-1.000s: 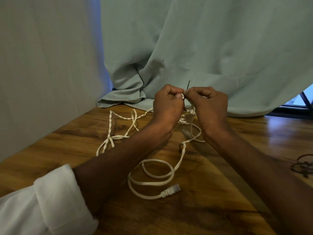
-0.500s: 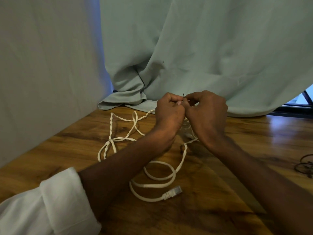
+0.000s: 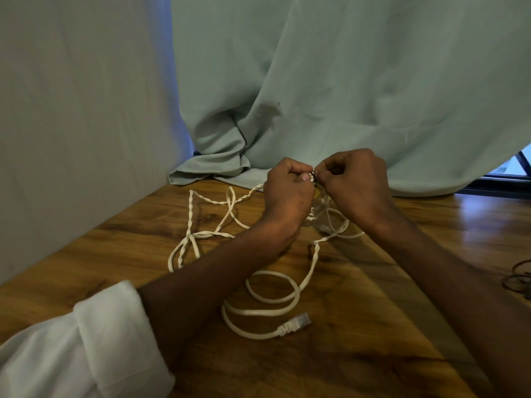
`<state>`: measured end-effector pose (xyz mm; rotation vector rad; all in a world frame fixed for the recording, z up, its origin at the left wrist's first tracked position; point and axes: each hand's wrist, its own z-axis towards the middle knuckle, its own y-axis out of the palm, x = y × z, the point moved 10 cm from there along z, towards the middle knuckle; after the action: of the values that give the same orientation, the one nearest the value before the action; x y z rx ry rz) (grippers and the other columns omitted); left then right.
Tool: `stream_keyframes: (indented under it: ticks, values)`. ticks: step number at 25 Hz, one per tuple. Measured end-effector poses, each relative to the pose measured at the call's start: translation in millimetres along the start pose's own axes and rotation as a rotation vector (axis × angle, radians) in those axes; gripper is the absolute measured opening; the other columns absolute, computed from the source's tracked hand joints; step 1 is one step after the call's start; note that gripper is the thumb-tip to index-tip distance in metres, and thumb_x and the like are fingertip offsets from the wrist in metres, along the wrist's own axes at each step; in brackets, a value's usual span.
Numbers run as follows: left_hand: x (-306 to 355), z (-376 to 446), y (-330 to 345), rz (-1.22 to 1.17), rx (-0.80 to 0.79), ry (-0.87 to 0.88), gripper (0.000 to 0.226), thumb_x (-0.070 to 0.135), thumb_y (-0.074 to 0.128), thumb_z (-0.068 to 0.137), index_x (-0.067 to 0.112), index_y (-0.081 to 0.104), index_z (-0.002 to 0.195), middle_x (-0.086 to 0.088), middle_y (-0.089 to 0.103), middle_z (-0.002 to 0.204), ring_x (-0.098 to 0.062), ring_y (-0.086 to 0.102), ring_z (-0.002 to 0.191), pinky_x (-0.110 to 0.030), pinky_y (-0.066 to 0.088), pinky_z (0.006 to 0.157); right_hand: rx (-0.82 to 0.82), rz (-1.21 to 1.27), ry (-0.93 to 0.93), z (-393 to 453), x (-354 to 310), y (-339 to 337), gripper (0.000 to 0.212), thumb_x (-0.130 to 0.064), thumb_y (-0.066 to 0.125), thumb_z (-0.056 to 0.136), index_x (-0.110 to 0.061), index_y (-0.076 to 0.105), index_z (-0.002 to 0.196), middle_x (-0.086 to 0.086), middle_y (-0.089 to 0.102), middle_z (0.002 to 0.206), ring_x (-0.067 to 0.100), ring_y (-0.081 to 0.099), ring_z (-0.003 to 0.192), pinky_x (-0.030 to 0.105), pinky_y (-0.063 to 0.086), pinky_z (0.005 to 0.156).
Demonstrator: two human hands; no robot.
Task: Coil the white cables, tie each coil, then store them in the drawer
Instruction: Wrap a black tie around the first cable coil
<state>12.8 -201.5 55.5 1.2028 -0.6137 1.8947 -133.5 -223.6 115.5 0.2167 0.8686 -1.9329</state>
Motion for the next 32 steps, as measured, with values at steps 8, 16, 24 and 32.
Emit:
stream_keyframes:
  ticks: [8,16,24,32]
  values:
    - [6,3,-1,0.007,-0.001,0.033,0.024,0.002,0.059,0.099,0.025,0.065,0.093,-0.01,0.074,0.096,-0.027,0.073,0.093,-0.044,0.063,0.084,0.014,-0.018,-0.072,-2,-3,3,0.015,-0.02,0.065,0.09,-0.02,0.074,0.078,-0.009,0.068,0.067,0.008,0.063,0.062,0.026,0.046,0.061]
    - [5,0,-3,0.012,0.038,0.002,0.02,0.004,0.062,0.098,0.024,0.066,0.096,-0.005,0.074,0.097,-0.026,0.074,0.091,-0.045,0.064,0.082,0.007,-0.22,-0.147,-3,-13,1,0.011,-0.025,0.071,0.086,-0.018,0.072,0.077,-0.003,0.07,0.071,0.018,0.066,0.071,0.039,0.055,0.071]
    - [4,-1,-7,0.011,0.09,-0.006,0.018,0.005,0.063,0.097,0.023,0.067,0.096,-0.001,0.073,0.098,-0.022,0.073,0.093,-0.047,0.063,0.085,0.037,-0.337,-0.15,-5,-19,4,0.015,-0.027,0.068,0.089,-0.013,0.073,0.083,0.004,0.071,0.078,0.024,0.067,0.075,0.038,0.053,0.071]
    - [4,1,-4,0.0,0.056,0.004,0.019,0.006,0.062,0.098,0.024,0.066,0.095,-0.005,0.074,0.101,-0.026,0.073,0.094,-0.048,0.064,0.084,0.016,-0.19,-0.187,-6,-15,4,0.01,-0.026,0.07,0.087,-0.02,0.072,0.079,-0.006,0.067,0.073,0.015,0.063,0.071,0.044,0.055,0.073]
